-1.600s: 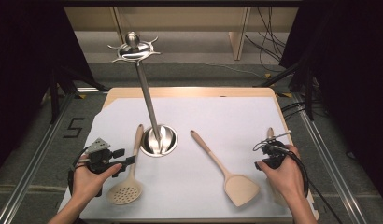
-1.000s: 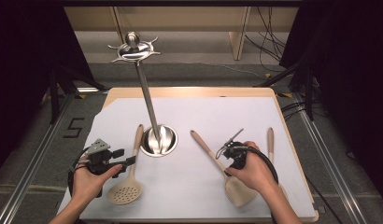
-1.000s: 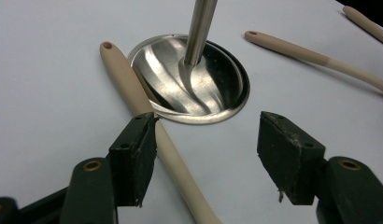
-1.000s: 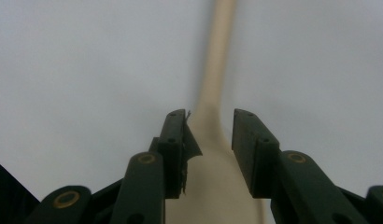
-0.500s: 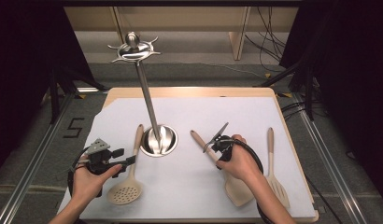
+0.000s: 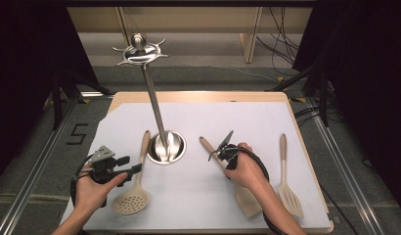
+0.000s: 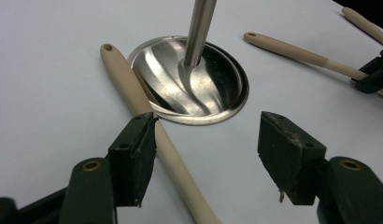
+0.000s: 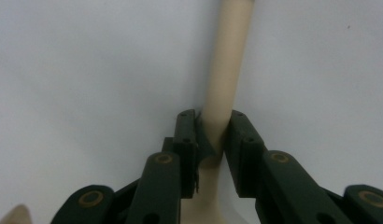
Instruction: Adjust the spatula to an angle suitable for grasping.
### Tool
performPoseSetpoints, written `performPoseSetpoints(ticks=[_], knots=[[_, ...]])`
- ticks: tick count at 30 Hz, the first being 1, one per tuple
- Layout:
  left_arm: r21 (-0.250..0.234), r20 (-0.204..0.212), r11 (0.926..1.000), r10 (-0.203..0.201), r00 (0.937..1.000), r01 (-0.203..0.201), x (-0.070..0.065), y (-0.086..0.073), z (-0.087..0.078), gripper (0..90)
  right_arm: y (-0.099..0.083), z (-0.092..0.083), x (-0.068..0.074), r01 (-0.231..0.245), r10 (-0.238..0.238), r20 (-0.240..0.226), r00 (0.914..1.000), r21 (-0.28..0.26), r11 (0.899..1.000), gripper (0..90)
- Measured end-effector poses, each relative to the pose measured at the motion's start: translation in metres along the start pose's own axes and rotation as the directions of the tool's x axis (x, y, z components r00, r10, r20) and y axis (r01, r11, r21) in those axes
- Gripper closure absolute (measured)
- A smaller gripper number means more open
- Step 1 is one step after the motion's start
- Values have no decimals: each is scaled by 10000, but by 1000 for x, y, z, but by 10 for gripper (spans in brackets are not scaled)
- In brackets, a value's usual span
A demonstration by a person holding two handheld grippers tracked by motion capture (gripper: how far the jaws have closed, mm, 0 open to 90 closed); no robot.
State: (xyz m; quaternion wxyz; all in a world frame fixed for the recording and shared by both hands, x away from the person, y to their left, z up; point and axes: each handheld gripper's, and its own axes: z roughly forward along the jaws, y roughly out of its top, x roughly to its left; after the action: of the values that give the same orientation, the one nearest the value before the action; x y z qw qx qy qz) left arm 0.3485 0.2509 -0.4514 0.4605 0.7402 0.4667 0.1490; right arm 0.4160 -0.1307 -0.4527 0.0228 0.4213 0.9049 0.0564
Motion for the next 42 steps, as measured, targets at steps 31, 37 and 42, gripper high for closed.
performPoseSetpoints(ticks=[31,37,42], knots=[[-133,-87,9998,176,9998,-177,-1,1,-2,374,-30,-28,9,-530,415,-423,9982,-3229,9449,791],[-156,-74,9996,218,9997,-219,-1,1,-2,375,-35,-31,9,-602,438,-515,9977,-3796,9232,791],[-236,-44,9996,155,9999,-156,-1,1,-2,377,-39,-34,10,-412,214,-517,9984,-4192,9070,791]])
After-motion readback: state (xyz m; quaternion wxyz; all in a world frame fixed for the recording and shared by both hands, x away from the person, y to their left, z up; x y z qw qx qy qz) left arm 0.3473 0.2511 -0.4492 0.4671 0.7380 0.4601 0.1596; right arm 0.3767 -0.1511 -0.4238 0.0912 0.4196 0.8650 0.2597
